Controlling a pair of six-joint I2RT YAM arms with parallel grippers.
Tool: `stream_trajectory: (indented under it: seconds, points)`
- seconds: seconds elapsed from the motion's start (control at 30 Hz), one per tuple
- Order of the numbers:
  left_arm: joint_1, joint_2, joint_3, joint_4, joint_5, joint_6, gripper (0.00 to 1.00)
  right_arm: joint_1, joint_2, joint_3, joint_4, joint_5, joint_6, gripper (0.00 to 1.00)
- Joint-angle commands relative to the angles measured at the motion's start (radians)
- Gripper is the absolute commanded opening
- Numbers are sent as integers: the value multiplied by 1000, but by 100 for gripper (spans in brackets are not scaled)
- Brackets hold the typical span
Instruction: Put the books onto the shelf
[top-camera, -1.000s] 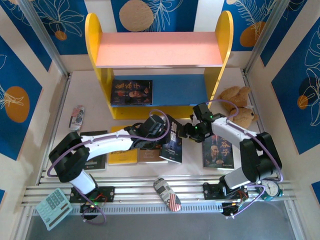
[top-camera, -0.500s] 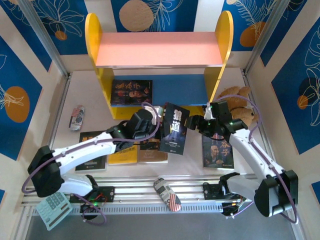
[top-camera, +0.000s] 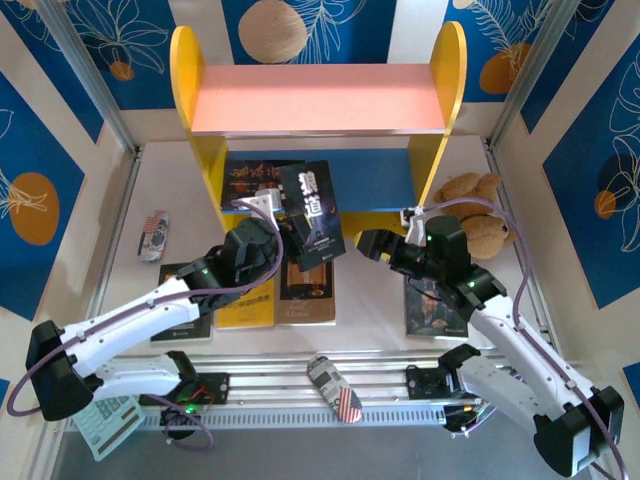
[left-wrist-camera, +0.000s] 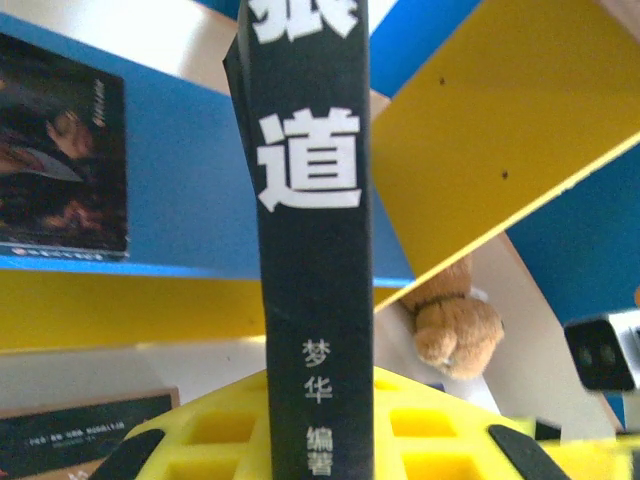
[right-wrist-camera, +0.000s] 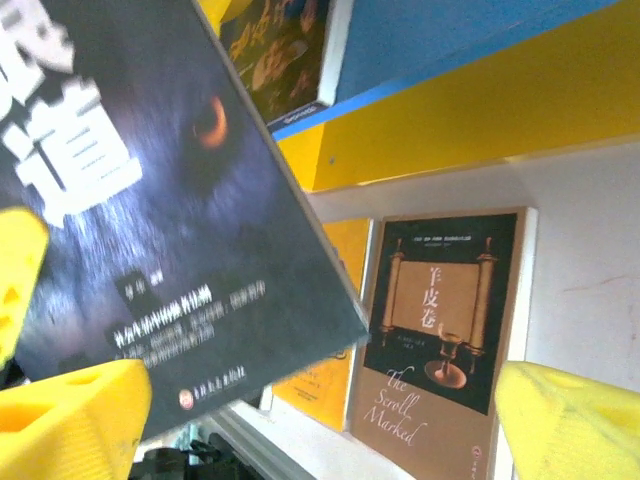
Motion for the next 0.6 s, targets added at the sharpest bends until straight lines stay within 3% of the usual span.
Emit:
stream_trajectory:
  seconds: [0.0, 0.13, 0.33, 0.57]
  points:
    - [6, -52, -23, 134, -140, -30, 0, 68, -32, -52, 160, 86, 109, 96]
    - [6, -64, -44, 216, -202, -61, 0, 140, -15, -125, 364, 147, 227, 99]
    - [6, -47, -46, 317, -241, -85, 0, 229, 49, -119, 485, 264, 283, 99]
    - [0, -11, -49, 398, -242, -106, 0, 247, 147, -132, 674, 311, 378, 99]
